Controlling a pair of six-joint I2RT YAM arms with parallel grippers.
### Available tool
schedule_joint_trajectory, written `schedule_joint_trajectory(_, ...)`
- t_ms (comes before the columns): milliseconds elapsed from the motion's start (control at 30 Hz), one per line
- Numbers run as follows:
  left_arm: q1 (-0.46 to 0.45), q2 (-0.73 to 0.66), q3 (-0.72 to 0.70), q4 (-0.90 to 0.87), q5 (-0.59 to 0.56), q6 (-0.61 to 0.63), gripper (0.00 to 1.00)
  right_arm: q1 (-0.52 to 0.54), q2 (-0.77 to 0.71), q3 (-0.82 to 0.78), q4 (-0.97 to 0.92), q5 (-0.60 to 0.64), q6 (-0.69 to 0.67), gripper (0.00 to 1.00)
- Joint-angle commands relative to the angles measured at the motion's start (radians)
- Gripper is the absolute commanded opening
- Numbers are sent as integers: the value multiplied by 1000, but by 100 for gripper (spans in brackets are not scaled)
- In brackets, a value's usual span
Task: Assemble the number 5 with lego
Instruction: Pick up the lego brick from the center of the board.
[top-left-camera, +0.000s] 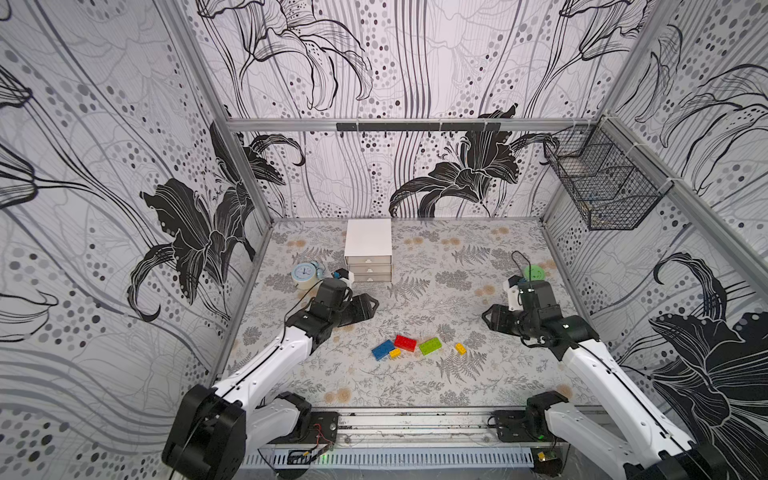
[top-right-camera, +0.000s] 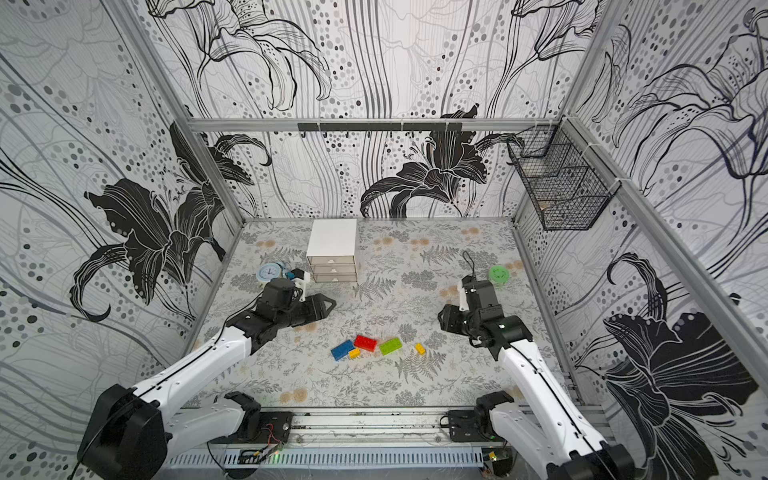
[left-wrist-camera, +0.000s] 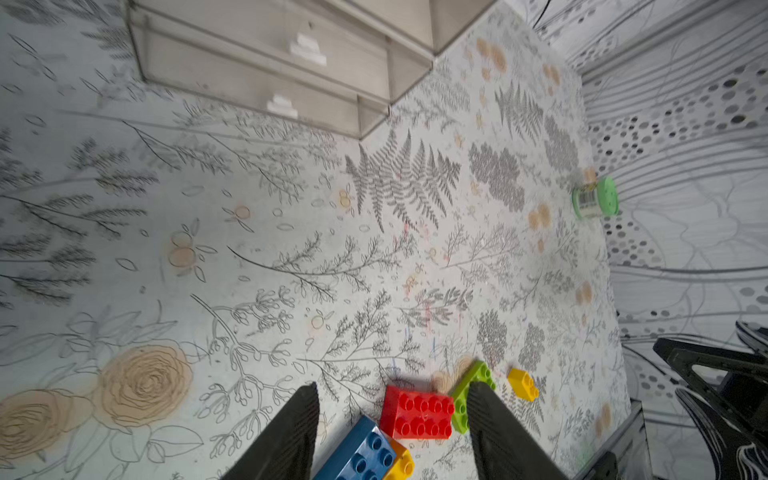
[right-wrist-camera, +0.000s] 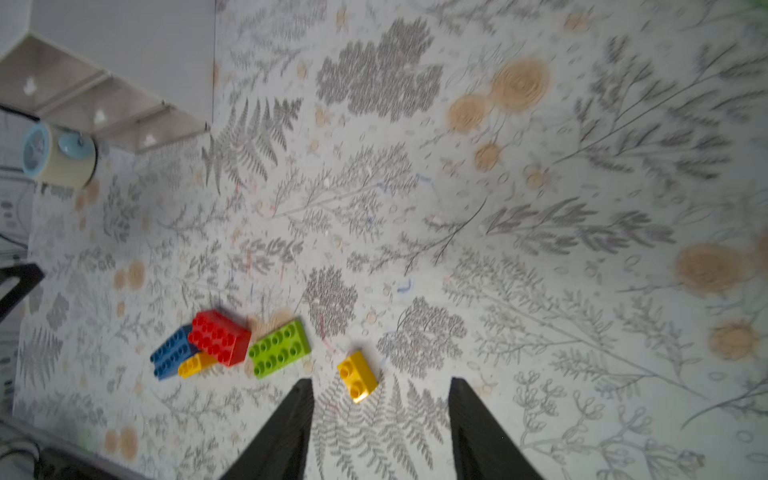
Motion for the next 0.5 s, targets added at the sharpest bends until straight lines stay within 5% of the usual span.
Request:
schedule_joint_trajectory(0, -33, 48, 19, 16, 37, -14, 61, 90, 19, -15, -83, 55, 39, 55)
schedule_joint_trajectory(167, -57, 138, 60, 2, 79, 16, 60, 239, 114, 7, -119, 149, 50, 54)
schedule_joint_trajectory(467, -90, 238, 83, 41, 126, 17, 60, 320, 249, 23, -83, 154, 37, 52)
